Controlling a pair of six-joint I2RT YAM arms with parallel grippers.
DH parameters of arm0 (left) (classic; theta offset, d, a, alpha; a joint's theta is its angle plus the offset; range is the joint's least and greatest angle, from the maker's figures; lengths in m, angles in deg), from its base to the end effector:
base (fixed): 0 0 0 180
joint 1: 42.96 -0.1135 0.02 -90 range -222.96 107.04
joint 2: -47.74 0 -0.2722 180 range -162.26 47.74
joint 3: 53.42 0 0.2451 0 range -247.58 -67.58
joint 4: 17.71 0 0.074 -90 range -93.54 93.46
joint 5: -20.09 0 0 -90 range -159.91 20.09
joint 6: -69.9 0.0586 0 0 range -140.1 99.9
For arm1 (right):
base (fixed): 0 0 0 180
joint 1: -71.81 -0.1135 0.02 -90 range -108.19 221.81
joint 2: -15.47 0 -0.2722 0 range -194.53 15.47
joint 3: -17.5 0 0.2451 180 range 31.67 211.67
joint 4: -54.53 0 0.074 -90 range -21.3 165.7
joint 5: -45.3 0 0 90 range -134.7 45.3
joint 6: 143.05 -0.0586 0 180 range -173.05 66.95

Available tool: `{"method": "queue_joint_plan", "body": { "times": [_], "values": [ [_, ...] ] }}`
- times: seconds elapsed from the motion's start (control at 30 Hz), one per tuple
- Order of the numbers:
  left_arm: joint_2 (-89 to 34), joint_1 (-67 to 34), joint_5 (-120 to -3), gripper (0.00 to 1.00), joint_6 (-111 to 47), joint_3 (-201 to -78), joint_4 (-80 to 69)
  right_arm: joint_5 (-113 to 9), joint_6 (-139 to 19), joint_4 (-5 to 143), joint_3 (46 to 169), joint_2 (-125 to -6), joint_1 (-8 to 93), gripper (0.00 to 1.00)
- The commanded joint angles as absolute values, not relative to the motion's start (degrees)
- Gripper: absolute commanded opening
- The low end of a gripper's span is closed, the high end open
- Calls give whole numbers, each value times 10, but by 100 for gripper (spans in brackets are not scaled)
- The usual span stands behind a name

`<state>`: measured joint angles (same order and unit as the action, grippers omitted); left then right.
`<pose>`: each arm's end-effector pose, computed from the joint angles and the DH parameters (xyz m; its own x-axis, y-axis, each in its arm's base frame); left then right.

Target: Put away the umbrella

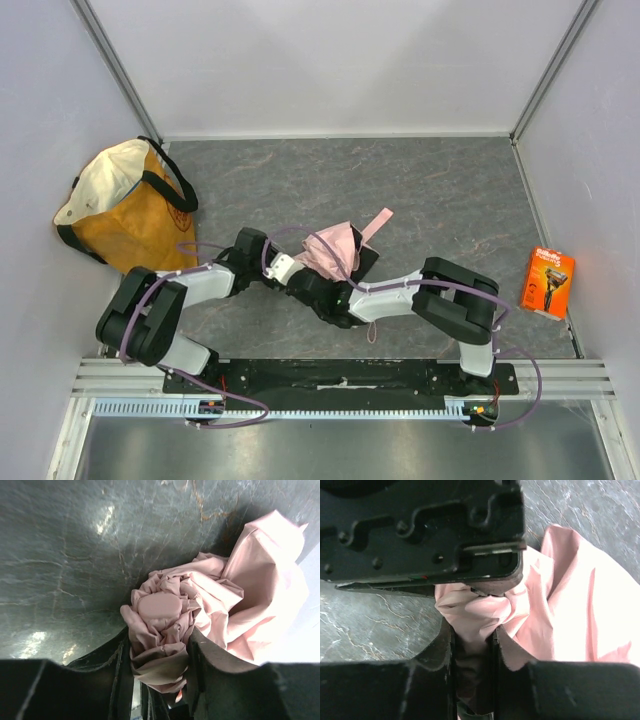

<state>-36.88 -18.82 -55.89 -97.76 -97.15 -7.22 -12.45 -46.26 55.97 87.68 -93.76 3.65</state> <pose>0.2328 -0.1199 0.1218 -0.6748 -0.7362 0.0515 -0.5822 0.4881 -0.6502 0.1756 0.3541 0.1359 -0.1649 -0.6802 -0.7142 -0.6582 0.6152 -0.4340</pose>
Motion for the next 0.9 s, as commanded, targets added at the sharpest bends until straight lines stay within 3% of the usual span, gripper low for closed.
{"method": "queue_joint_plan", "body": {
  "times": [0.0, 0.2, 0.37, 0.43, 0.57, 0.67, 0.87],
  "values": [
    [-380, -190, -630, 2, -926, -928, 132, -205, -517, 661, 860, -997, 84, 2],
    [-353, -190, -640, 2, -930, -923, 109, -399, -530, 702, 876, -1036, 97, 0],
    [-325, -191, -638, 4, -923, -912, 70, -476, -552, 692, 862, -1036, 113, 0],
    [-312, -196, -633, 17, -919, -905, 51, -493, -558, 691, 854, -1036, 121, 0],
    [-262, -216, -628, 54, -898, -877, 9, -529, -565, 664, 843, -1043, 136, 0],
    [-188, -235, -631, 88, -883, -842, -29, -557, -571, 653, 839, -1046, 149, 0],
    [-90, -265, -629, 91, -844, -809, -41, -619, -574, 638, 833, -1048, 166, 0]
  ]
}}
